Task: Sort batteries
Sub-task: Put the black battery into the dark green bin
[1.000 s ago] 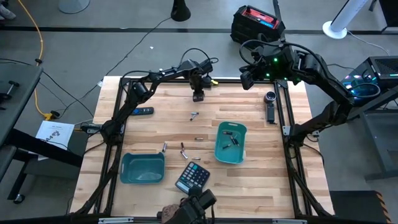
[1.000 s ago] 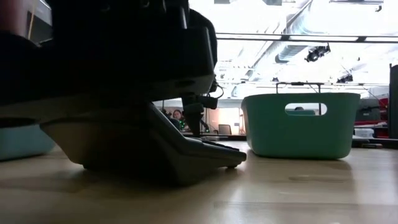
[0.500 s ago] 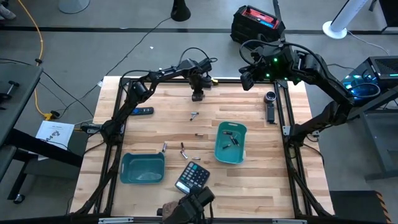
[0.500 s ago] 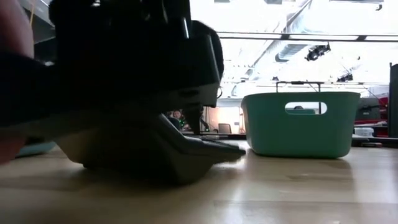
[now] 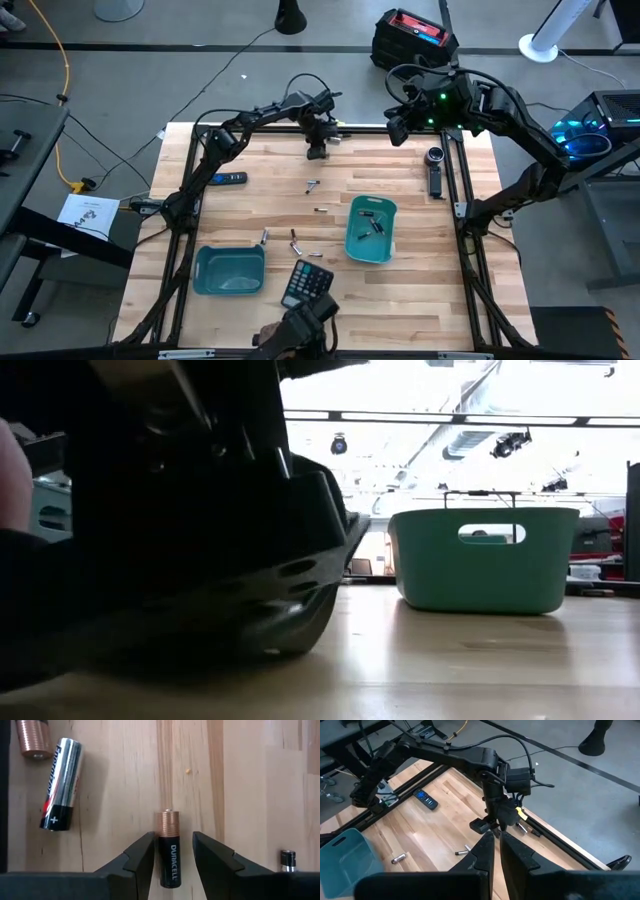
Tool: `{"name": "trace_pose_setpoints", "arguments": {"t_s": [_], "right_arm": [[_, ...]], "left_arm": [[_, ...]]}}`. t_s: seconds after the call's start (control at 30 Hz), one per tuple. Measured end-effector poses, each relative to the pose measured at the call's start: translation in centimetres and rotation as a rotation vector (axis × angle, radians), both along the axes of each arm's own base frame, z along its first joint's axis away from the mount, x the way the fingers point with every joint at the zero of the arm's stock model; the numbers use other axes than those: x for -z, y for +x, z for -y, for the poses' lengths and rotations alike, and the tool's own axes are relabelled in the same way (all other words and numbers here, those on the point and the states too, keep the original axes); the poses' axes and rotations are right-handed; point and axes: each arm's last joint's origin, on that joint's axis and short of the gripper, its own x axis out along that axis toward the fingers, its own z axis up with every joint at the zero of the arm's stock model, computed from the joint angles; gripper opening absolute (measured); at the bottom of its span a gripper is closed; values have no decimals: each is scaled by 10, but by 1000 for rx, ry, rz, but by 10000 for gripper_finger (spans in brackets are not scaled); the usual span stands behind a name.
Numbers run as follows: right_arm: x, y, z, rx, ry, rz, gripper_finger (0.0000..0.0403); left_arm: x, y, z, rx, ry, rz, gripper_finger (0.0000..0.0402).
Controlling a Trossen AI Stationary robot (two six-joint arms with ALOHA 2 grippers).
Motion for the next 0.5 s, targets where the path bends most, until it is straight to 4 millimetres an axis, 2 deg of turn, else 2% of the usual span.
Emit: {"name": "trace_pose_setpoints", "arguments": {"t_s": [0.17,0.33,0.5], "right_arm": [[0,0,0,-4,-4,-3,24],[0,0,0,-3,-5,-3,24],[0,0,0,-2,-3,-2,24]], "left_arm": [[-1,2,3,23,42,-20,107],[-1,0,5,35,-7,-20,27],[-5,3,10,-8,29,-62,20]]}}
